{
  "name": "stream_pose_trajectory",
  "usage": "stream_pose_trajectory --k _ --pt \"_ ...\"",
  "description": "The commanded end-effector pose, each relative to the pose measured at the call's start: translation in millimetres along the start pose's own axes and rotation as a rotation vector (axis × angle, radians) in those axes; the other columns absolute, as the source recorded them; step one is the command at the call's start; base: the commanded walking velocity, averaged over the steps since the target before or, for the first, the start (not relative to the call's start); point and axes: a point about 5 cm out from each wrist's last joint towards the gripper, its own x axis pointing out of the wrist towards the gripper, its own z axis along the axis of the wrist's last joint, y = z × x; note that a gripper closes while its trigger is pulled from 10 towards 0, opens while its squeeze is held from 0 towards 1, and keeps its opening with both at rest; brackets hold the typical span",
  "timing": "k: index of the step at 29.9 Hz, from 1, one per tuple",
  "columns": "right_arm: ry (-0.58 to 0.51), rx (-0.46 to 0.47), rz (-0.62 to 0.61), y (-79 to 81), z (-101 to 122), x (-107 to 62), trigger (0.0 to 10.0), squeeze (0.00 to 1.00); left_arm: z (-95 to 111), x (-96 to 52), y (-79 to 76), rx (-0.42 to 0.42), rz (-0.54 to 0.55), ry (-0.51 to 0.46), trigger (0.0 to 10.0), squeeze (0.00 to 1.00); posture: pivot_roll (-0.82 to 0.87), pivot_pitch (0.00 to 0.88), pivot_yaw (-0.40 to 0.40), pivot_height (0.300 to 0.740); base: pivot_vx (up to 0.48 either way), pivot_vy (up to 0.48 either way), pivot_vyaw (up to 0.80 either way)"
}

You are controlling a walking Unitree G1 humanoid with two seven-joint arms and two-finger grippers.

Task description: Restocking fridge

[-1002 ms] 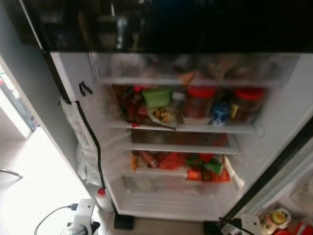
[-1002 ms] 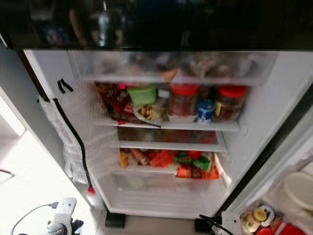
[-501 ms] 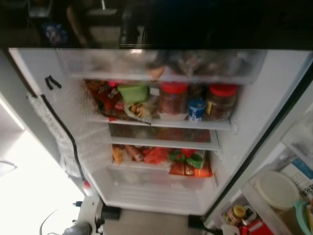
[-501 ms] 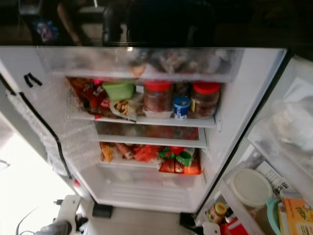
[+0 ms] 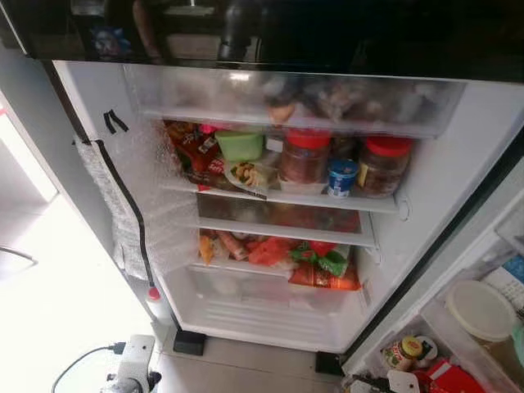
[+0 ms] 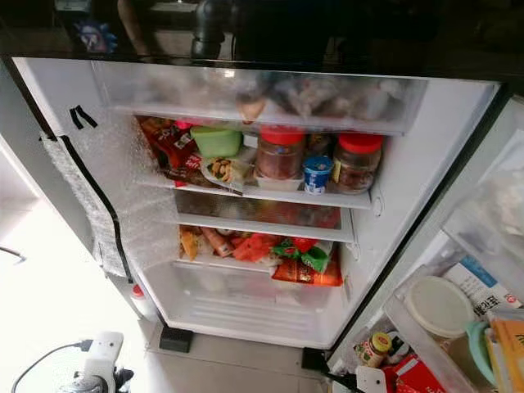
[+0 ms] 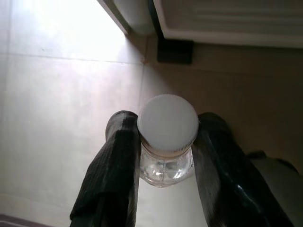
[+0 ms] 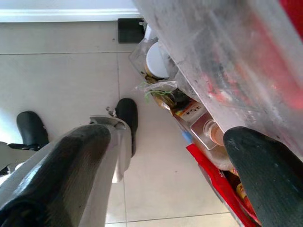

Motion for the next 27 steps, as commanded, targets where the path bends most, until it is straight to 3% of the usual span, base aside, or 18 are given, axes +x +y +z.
stream_pose_trajectory --k 1,4,5,6,7,10,15,18,20,23,27 --pt "-0.096 -0.01 -0.047 -13.0 23 -0.6 10.0 0.0 6 -0.6 3.8 0.018 0.036 -0.07 10.0 0.0 0.01 0.0 -0.033 0.74 0.0 0.0 0.0" --pt "-0.097 -0.013 -0.045 -12.6 23 -0.6 10.0 0.0 12 -1.5 4.3 0.013 0.047 -0.14 10.0 0.0 0.01 0.0 -0.028 0.74 0.0 0.0 0.0" --pt "-0.097 -0.014 -0.043 -12.4 23 -0.6 10.0 0.0 29 -1.8 3.8 -0.003 0.034 -0.24 10.0 0.0 0.01 0.0 -0.026 0.74 0.0 0.0 0.0" --pt "-0.097 -0.014 -0.043 -12.4 23 -0.6 10.0 0.0 29 -1.8 3.8 -0.003 0.034 -0.24 10.0 0.0 0.01 0.0 -0.026 0.74 0.0 0.0 0.0" --pt "-0.098 -0.01 -0.041 -12.1 23 -0.6 10.0 0.0 69 -2.5 6.4 -0.011 0.021 -0.391 10.0 0.0 0.01 0.0 -0.023 0.74 0.0 0.0 0.0" --pt "-0.101 -0.006 -0.04 -11.9 23 -0.6 10.0 0.0 99 -6.5 9.6 -0.017 0.024 -0.515 10.0 0.0 0.01 0.0 -0.023 0.74 0.0 0.0 0.0" --pt "-0.107 -0.003 -0.033 -11.5 23 -0.7 10.0 0.0 124 -13.2 25.4 -0.028 0.098 -0.627 10.0 0.0 0.0 0.0 -0.019 0.74 0.0 0.0 0.0" --pt "-0.11 -0.005 -0.029 -11.7 23 -0.8 10.0 0.0 130 -17.0 23.7 0.012 0.08 -0.685 10.0 0.0 0.0 0.0 -0.019 0.74 0.0 0.0 0.0" --pt "-0.119 -0.002 -0.027 -12.1 22 -0.9 10.0 0.0 144 -25.2 18.1 0.047 0.057 -0.797 10.0 0.0 0.0 0.0 -0.019 0.74 0.0 0.0 0.0" --pt "-0.119 0.004 -0.024 -13.0 21 -1.0 10.0 0.0 159 -34.1 12.8 -0.011 0.047 -0.897 10.0 0.0 -0.01 0.0 -0.018 0.74 0.0 0.0 0.0" --pt "-0.12 0.007 -0.021 -12.9 20 -1.1 10.0 0.0 166 -37.2 9.6 -0.032 0.025 -0.93 10.0 0.0 -0.01 0.0 -0.018 0.74 0.0 0.0 0.0"
